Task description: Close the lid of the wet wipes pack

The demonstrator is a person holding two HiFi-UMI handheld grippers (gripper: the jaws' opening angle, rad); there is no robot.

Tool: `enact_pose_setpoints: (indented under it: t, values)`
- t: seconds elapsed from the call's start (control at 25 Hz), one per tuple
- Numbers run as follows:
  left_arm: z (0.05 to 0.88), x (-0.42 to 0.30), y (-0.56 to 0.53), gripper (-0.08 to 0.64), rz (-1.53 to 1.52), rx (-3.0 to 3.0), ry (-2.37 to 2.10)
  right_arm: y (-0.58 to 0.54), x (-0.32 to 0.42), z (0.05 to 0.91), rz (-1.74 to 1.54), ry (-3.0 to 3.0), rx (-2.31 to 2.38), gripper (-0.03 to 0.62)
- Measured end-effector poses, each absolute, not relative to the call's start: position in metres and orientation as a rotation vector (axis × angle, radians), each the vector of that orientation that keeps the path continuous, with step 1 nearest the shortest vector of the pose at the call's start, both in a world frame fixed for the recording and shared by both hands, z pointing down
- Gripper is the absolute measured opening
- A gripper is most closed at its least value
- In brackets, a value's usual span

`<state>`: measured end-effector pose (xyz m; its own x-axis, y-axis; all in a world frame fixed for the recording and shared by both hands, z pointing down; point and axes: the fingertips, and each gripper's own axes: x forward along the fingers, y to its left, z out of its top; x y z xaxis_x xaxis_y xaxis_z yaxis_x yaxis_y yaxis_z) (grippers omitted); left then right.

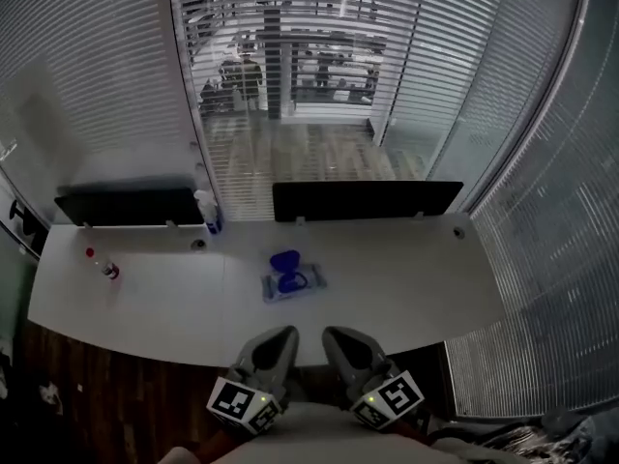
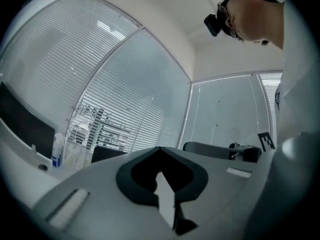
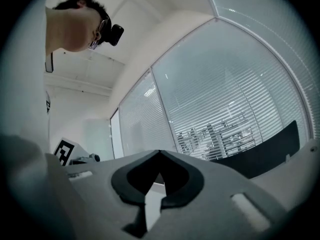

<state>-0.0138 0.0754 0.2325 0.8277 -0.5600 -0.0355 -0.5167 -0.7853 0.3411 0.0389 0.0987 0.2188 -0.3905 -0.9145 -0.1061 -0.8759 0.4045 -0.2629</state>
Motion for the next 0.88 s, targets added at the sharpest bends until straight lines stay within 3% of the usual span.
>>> enact_pose_setpoints:
  t: [0.4,0.88]
  values:
    - [0.233,-0.016,-0.017,0.002,-0.174,2.689,-0.792,0.008,0.036,0.225,-0.288,2.414,-1.618,0.0]
    - [0.249,0.0,-0.043,0.002,-0.133,2.672,-0.802,-0.019,0.057,0.232,-0.274,2.396,-1.649,0.0]
